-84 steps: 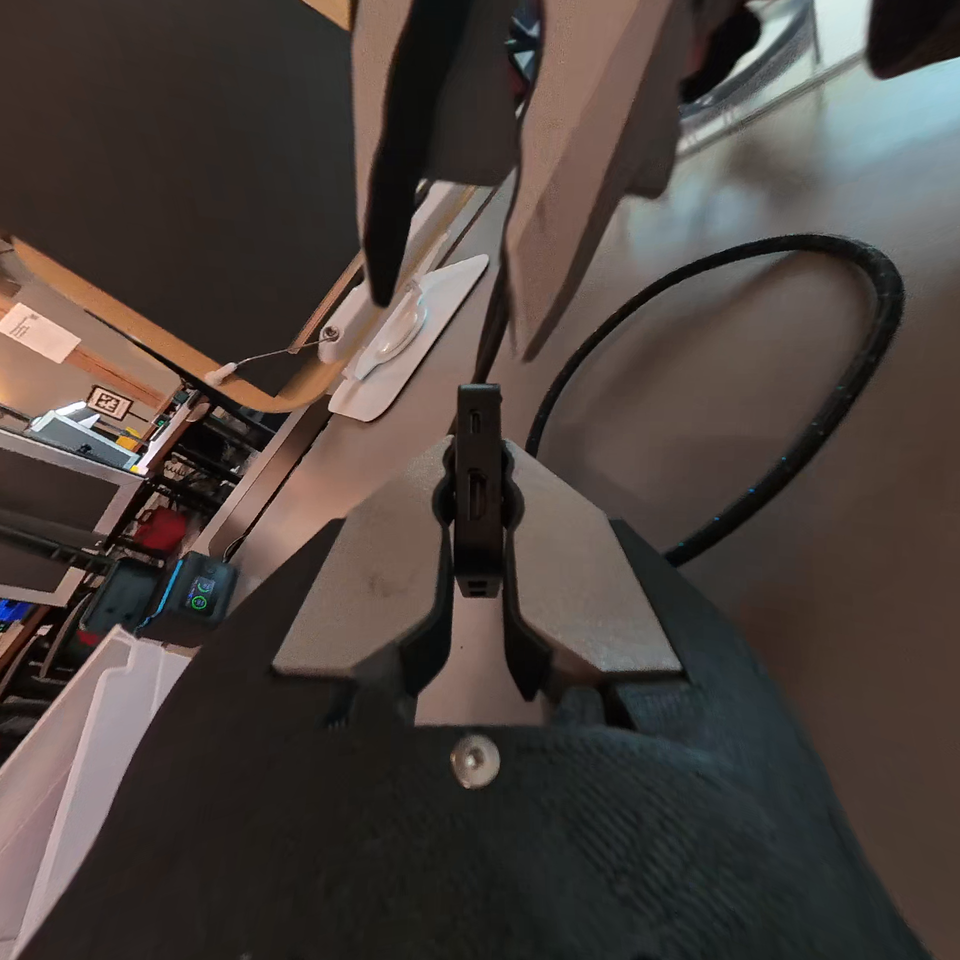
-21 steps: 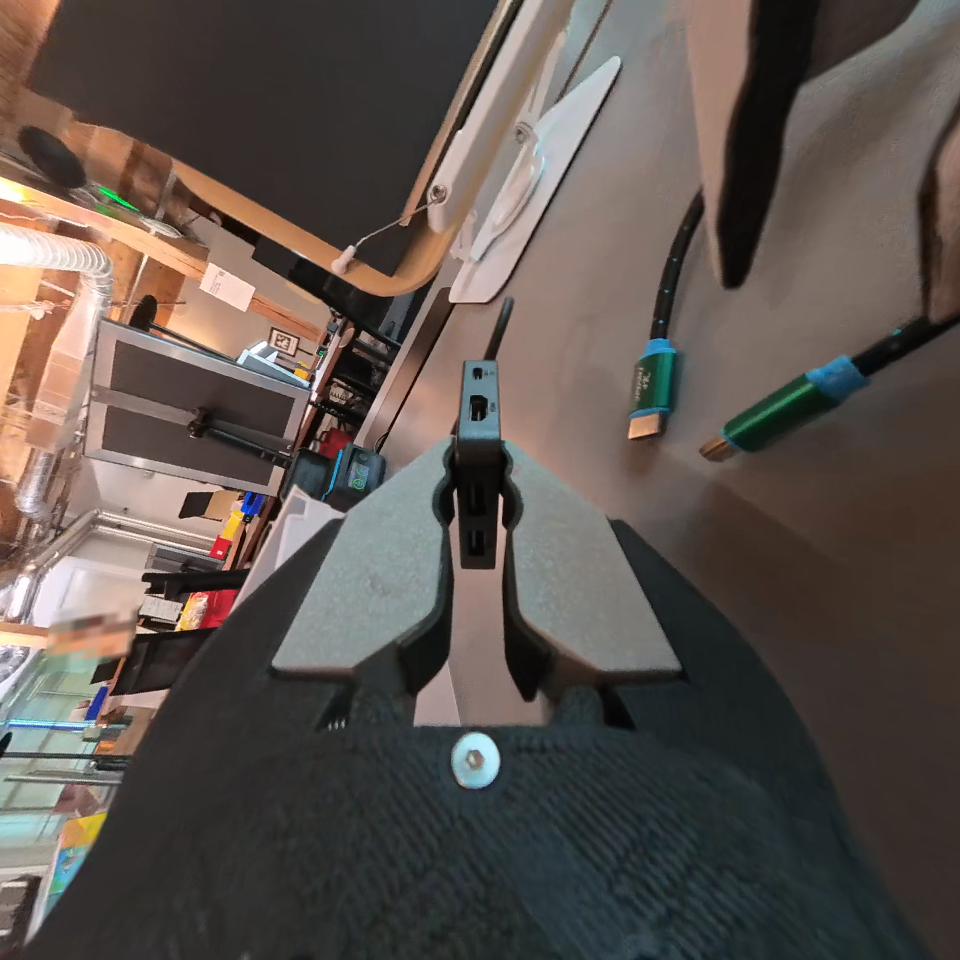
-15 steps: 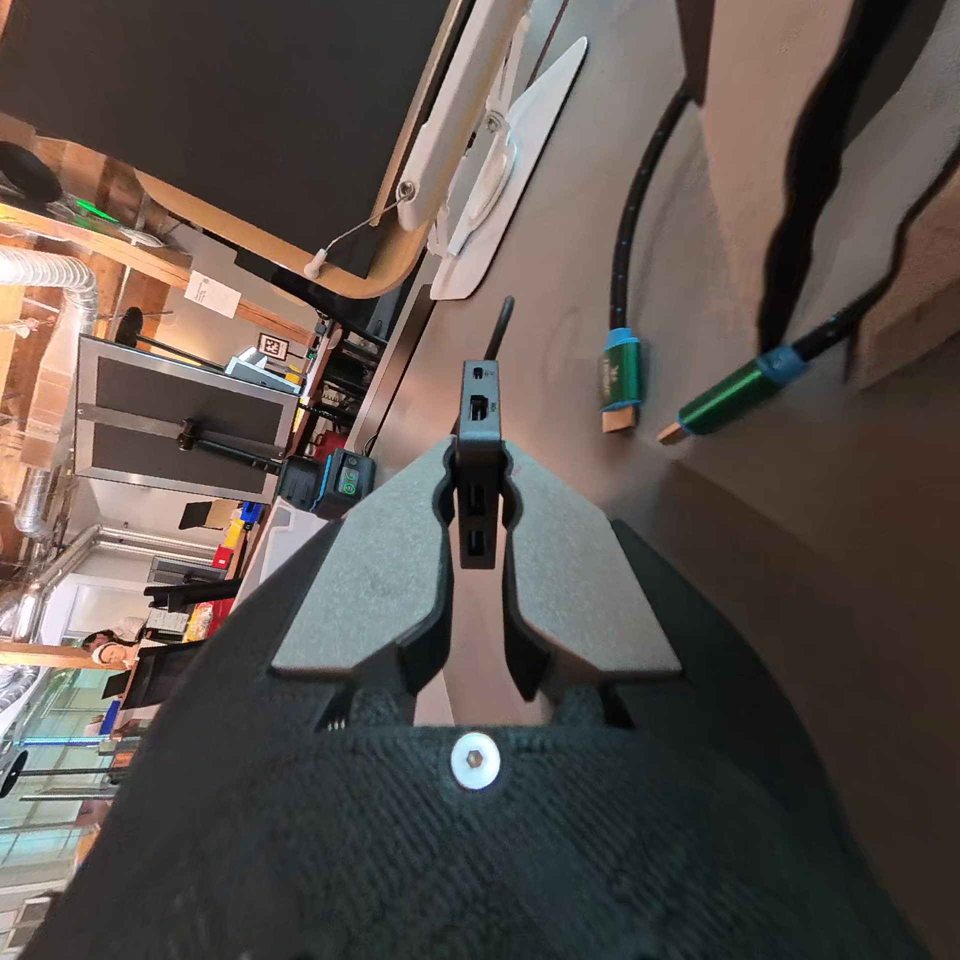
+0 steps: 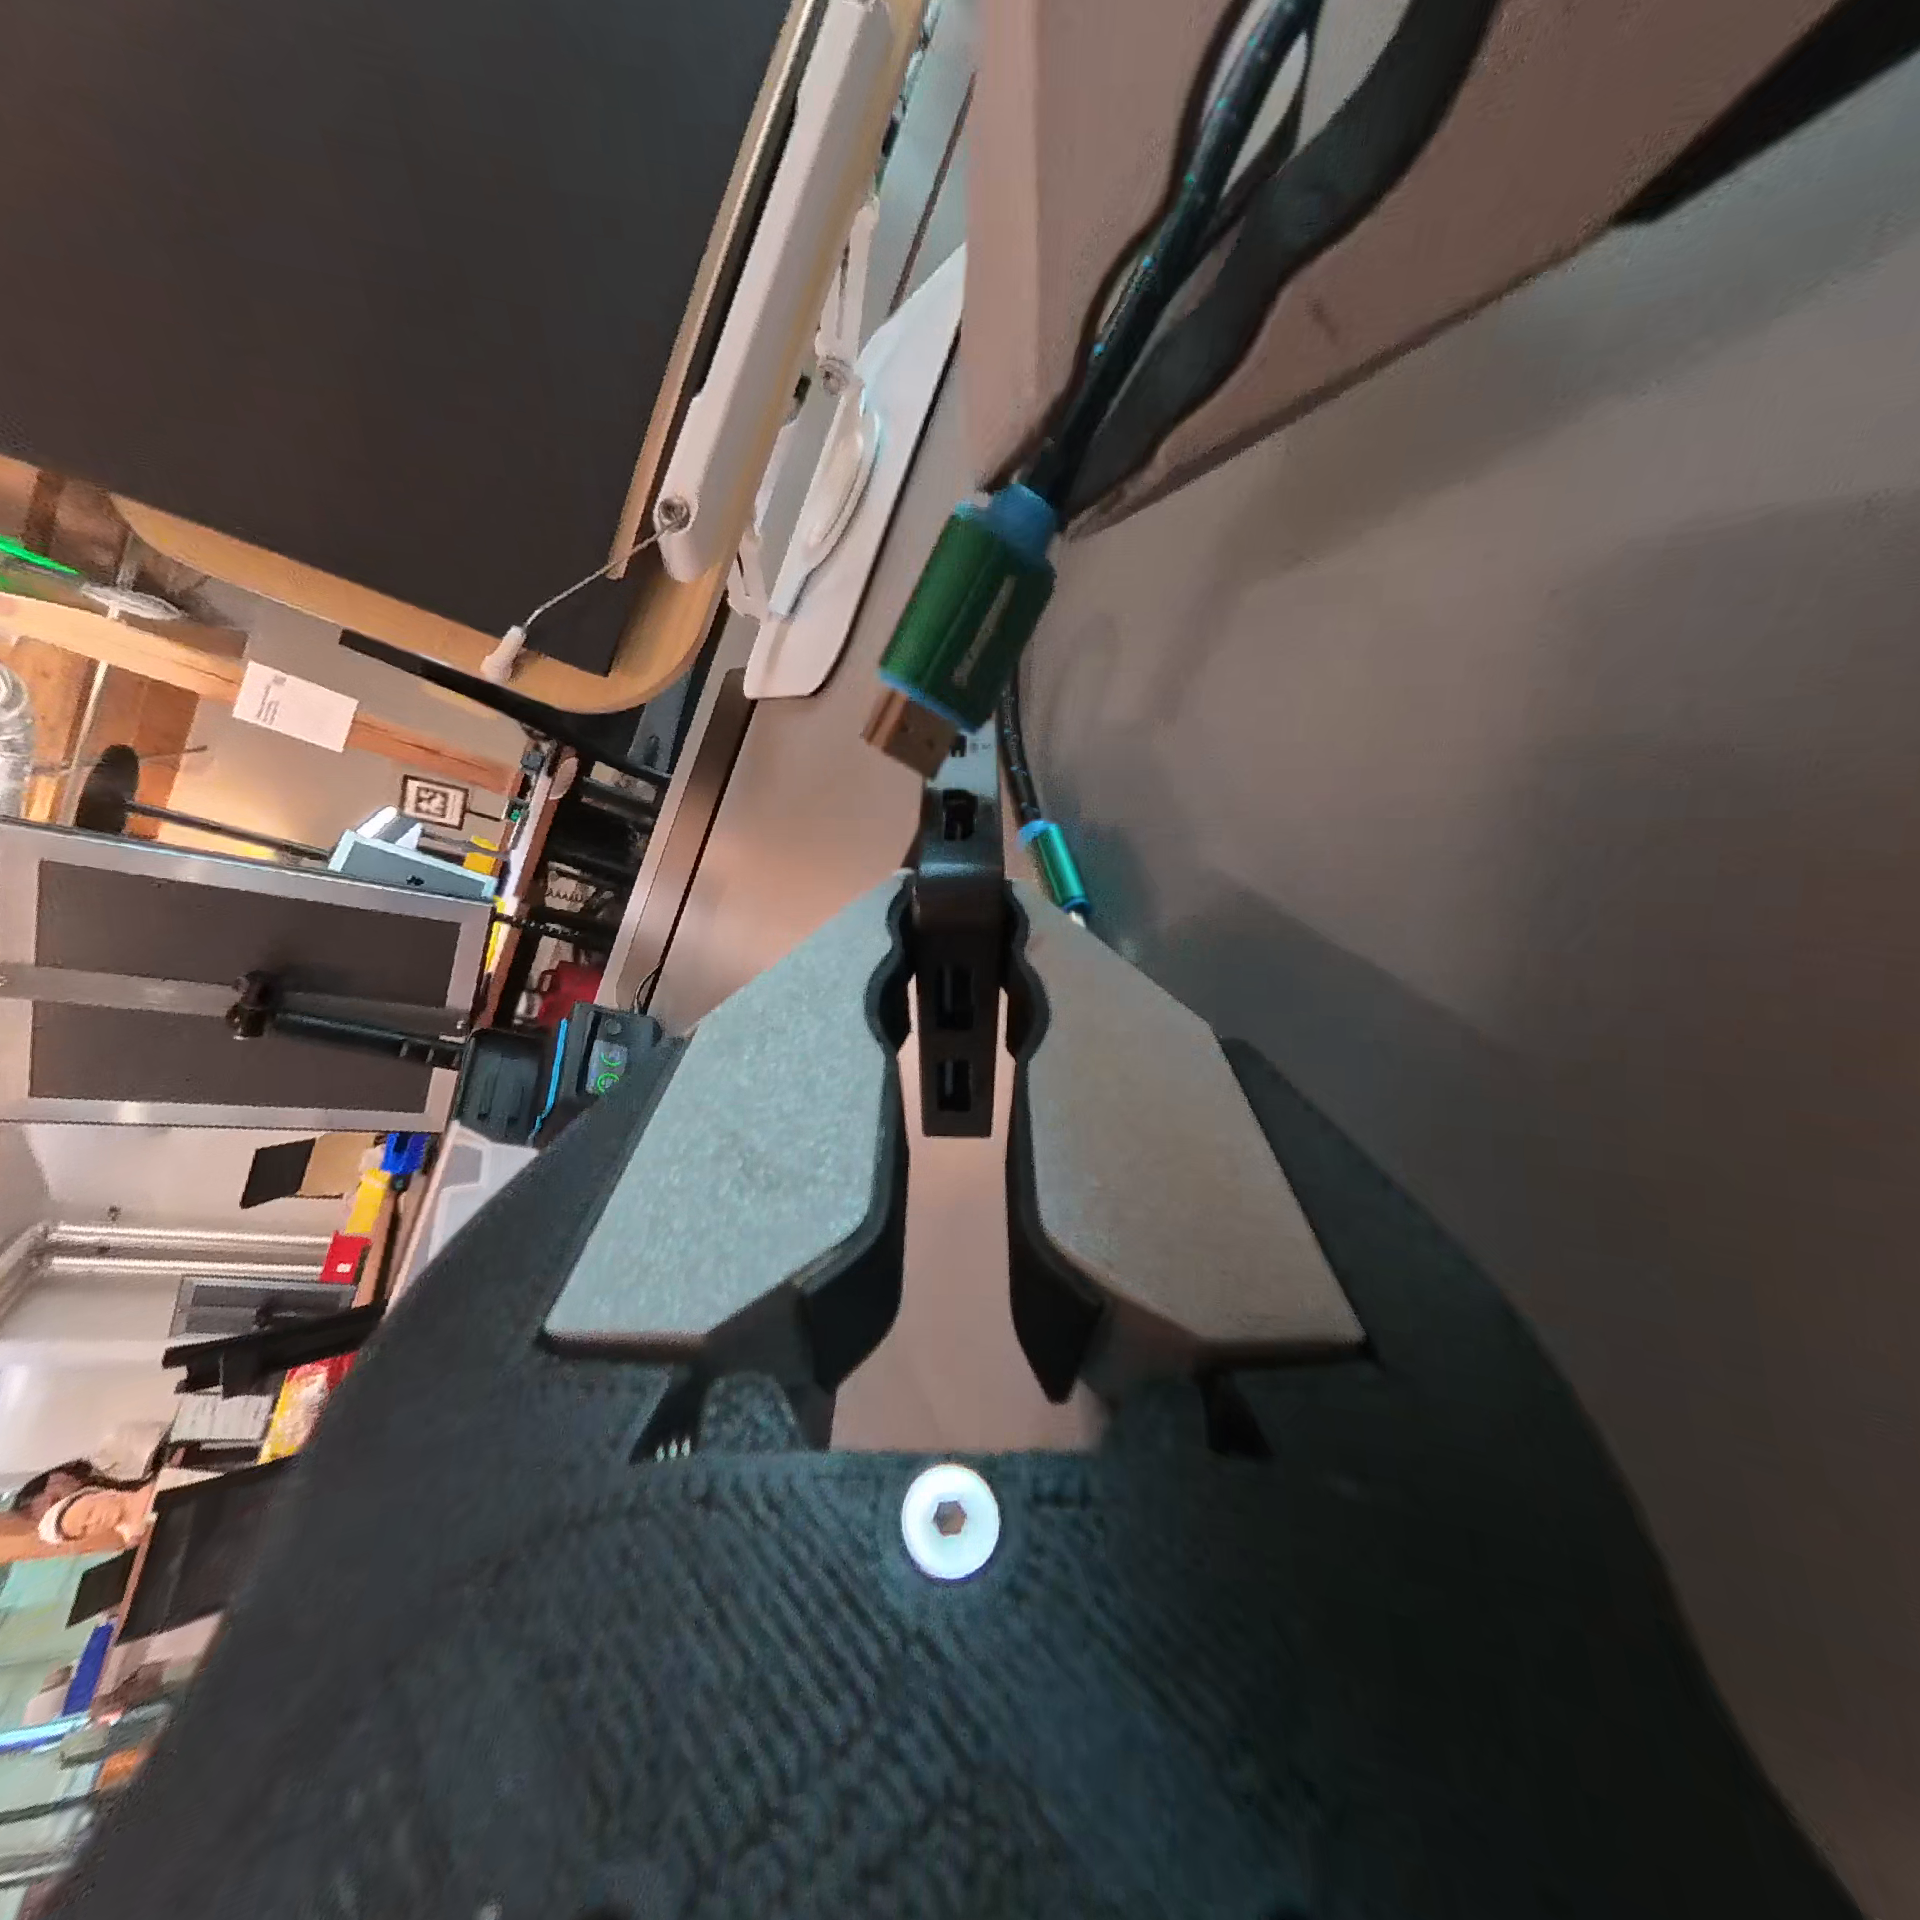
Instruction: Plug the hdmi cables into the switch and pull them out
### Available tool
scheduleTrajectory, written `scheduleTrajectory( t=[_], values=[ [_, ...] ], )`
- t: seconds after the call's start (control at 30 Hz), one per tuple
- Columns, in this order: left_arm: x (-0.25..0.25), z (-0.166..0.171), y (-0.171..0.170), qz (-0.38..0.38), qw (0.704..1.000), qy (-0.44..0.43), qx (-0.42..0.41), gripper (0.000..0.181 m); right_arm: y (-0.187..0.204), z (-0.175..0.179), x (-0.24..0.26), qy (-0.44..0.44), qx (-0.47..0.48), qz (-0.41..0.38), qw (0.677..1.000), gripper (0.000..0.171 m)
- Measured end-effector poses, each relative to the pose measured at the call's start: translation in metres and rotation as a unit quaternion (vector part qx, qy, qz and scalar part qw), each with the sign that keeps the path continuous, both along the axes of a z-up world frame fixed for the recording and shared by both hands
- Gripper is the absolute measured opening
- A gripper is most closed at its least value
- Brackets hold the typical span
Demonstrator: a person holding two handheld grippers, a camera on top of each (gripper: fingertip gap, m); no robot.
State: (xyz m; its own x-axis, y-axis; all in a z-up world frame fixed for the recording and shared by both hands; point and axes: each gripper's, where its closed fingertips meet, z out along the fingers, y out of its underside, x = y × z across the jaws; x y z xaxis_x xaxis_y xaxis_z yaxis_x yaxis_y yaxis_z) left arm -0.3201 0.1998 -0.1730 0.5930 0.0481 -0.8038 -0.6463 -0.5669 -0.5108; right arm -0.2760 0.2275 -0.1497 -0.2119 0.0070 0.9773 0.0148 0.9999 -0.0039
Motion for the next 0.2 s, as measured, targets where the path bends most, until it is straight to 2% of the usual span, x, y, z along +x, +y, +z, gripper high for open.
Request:
scheduleTrajectory(
  t=[0.03,0.2],
  values=[
    [-0.001,-0.0012,0.0001,0.007,1.0,0.003,-0.006,0.011,-0.0022,-0.0016,0.0004,0.003,0.017,0.001,1.0,0.006],
    [-0.003,-0.0054,0.0009,0.021,0.999,0.026,-0.028,0.011,-0.0028,-0.0042,0.0017,0.023,0.088,-0.009,0.996,0.006]
  ],
)
